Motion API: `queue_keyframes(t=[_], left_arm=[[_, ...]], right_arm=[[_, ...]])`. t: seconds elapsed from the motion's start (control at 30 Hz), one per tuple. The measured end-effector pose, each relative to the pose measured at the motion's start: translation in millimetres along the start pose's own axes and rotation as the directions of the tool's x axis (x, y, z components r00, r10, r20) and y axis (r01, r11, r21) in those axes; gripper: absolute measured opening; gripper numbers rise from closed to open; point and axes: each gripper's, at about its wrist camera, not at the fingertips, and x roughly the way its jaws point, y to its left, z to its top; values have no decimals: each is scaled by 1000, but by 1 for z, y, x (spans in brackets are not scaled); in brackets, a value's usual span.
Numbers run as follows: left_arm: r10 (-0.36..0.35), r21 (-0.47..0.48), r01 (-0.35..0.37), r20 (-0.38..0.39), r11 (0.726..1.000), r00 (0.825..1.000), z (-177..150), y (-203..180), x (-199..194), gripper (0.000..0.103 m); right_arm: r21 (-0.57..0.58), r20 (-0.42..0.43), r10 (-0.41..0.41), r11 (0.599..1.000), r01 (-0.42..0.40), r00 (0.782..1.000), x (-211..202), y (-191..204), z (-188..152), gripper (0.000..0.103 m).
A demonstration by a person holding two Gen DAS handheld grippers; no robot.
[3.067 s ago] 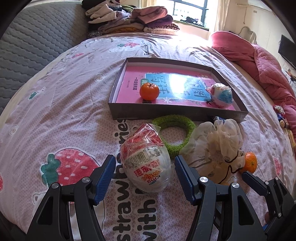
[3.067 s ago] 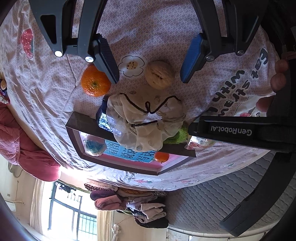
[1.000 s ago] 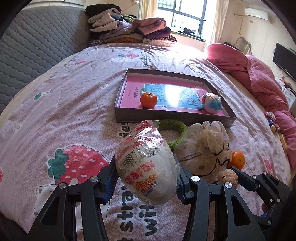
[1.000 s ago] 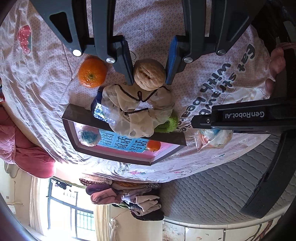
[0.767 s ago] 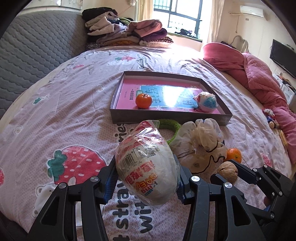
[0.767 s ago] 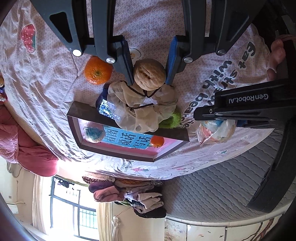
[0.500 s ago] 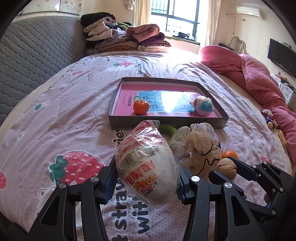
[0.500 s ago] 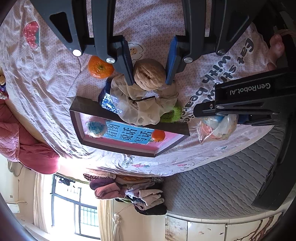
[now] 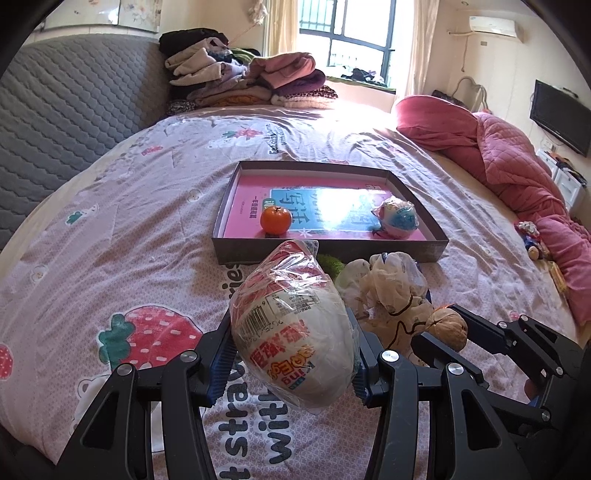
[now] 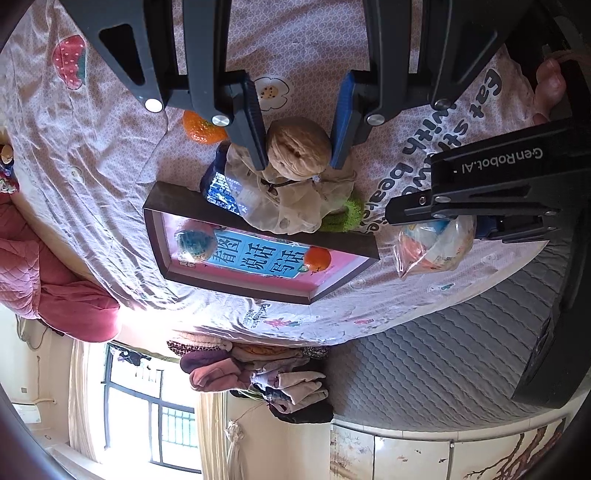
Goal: Organize objects
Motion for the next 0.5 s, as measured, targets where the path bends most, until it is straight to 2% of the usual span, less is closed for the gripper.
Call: queue_keyframes(t=[0.5], left_arm=[[5, 16, -6, 66, 1000, 998, 22, -10, -18, 54]], right_arm=[[6, 84, -25, 1000, 25, 996, -18, -7, 33, 34]])
